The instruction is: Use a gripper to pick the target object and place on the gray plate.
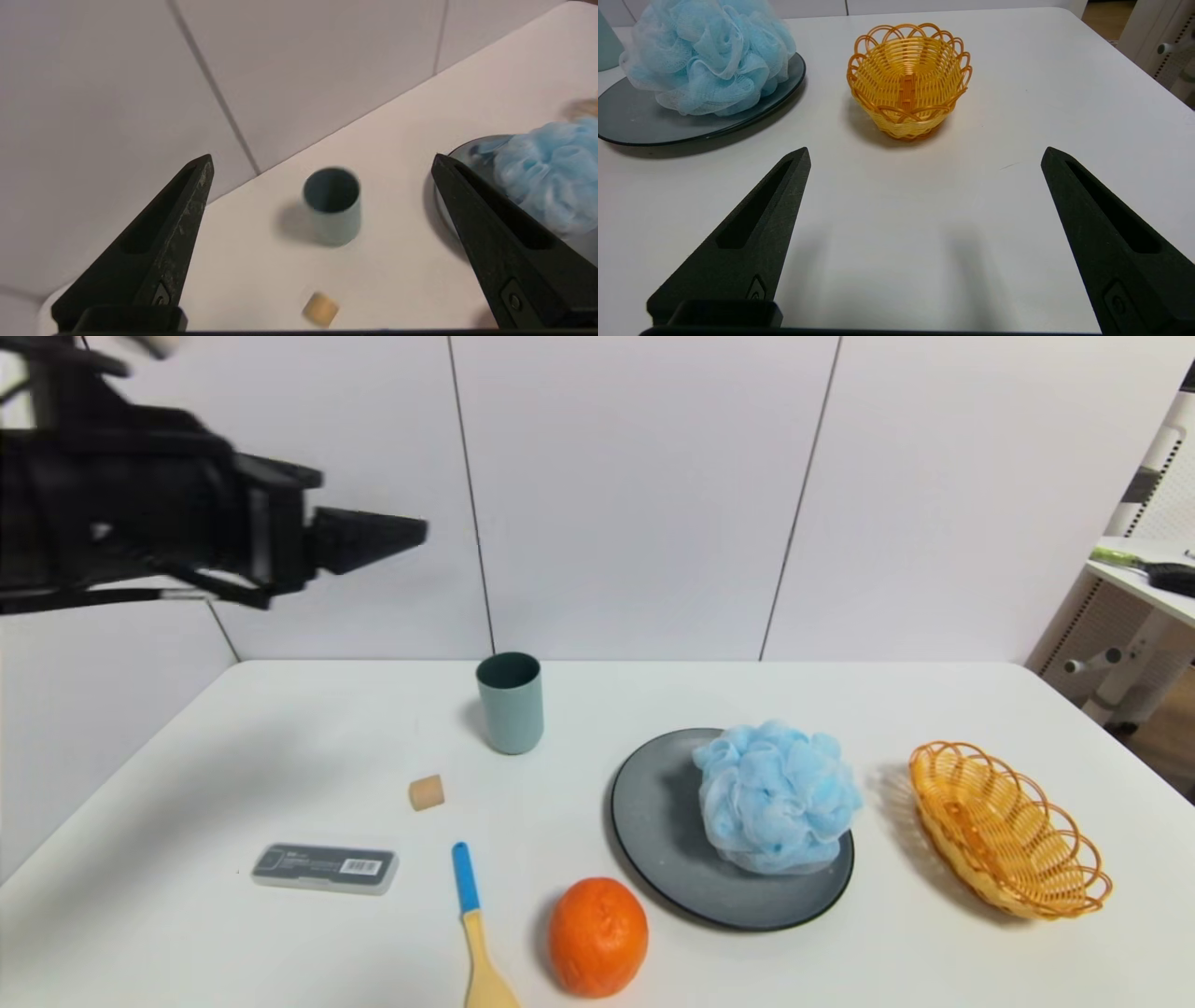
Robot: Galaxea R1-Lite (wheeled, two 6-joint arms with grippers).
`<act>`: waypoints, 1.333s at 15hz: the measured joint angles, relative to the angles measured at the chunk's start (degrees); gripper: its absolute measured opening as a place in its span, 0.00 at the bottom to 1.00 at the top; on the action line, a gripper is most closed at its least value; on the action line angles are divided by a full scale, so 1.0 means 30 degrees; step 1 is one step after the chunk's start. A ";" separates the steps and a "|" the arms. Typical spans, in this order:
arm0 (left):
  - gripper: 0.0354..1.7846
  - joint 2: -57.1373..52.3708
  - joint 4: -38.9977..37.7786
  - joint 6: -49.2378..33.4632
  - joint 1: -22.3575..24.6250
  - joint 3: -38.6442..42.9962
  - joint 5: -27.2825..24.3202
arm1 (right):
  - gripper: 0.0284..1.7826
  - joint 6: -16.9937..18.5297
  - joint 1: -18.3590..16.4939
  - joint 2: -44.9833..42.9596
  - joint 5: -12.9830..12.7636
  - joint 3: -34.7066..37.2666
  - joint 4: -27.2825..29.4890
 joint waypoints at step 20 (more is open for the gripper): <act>0.94 -1.9607 -0.2434 -0.2556 0.6916 2.2825 0.3734 | 0.96 -0.0008 0.0008 0.0000 0.0000 0.0000 0.0008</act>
